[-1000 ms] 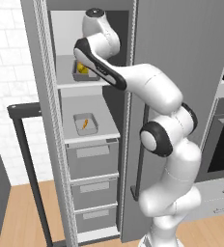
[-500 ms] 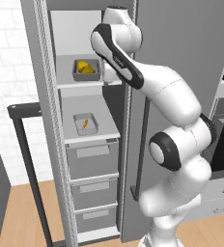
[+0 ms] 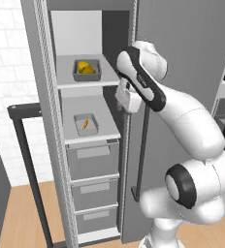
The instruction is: Take the meat container that has the shrimp and place it on the second highest rack of the freezer. Then take the vegetable container that has the lemons and place it on the highest rack of the freezer.
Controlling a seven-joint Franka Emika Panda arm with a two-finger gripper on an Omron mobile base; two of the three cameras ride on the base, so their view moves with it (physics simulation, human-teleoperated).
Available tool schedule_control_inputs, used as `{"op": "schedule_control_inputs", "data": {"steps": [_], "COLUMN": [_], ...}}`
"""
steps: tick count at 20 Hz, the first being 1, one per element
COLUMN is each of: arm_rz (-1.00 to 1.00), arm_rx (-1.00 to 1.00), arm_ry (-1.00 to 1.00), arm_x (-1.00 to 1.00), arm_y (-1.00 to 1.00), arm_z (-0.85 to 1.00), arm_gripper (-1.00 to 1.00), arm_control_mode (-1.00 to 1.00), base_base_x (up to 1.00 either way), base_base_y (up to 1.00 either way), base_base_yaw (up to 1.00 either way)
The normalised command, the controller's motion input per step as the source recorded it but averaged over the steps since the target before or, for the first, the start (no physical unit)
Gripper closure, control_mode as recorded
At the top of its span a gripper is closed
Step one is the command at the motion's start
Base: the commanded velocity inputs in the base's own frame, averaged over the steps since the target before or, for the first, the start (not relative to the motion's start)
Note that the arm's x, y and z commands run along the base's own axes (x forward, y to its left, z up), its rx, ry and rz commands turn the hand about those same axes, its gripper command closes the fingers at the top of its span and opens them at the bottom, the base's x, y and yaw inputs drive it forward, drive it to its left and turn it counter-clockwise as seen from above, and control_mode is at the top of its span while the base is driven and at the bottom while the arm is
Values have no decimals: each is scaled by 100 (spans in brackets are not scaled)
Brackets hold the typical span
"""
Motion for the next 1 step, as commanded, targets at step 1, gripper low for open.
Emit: {"op": "schedule_control_inputs", "data": {"steps": [1], "arm_rz": [11], "arm_rx": [12], "arm_ry": [6], "arm_x": [-100], "arm_y": [-74], "arm_z": [-54], "arm_gripper": [-100], "arm_control_mode": [-100], "base_base_x": [0], "base_base_y": [0], "base_base_yaw": [0]}}
